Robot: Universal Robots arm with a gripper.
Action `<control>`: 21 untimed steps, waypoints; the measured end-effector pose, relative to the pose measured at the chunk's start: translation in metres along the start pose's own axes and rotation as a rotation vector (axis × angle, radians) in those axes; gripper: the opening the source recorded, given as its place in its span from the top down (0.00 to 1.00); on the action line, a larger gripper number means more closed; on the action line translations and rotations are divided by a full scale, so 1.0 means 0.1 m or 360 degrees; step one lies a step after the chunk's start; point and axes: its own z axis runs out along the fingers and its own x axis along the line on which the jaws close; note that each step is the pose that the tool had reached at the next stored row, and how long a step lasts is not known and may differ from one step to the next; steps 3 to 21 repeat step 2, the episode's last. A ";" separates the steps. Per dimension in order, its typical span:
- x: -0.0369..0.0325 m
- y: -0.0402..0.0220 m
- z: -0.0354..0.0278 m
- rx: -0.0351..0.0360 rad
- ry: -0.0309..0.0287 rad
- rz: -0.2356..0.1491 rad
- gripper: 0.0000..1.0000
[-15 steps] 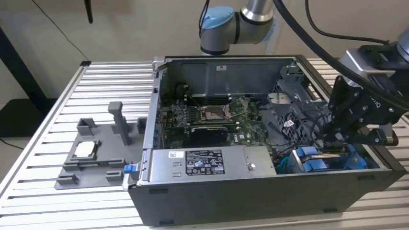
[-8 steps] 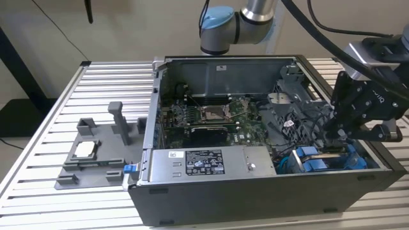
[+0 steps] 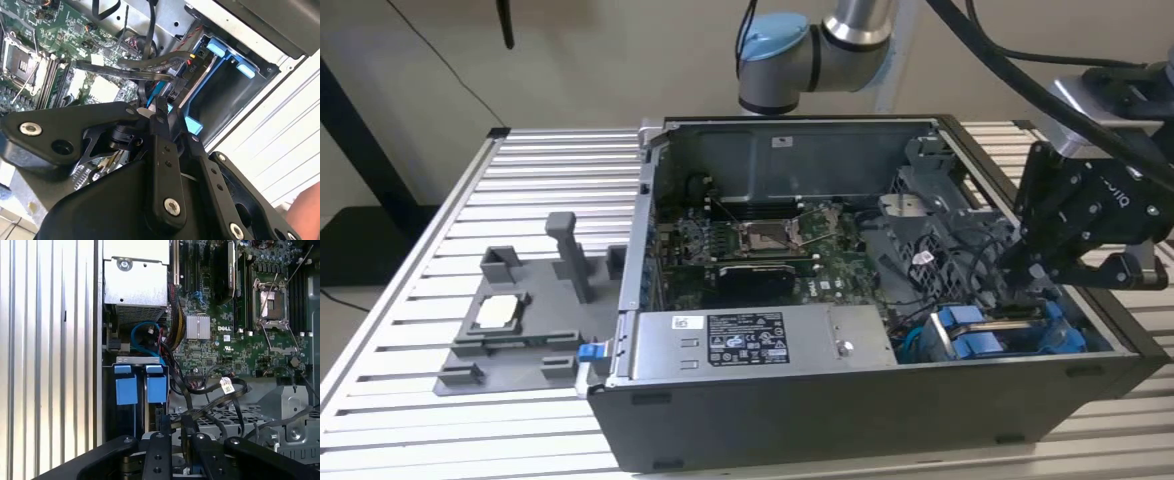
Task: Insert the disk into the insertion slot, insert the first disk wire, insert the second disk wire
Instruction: 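Insert the second disk wire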
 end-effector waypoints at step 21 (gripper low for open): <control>0.000 0.000 0.000 0.0000 -0.00001 0.0000 0.77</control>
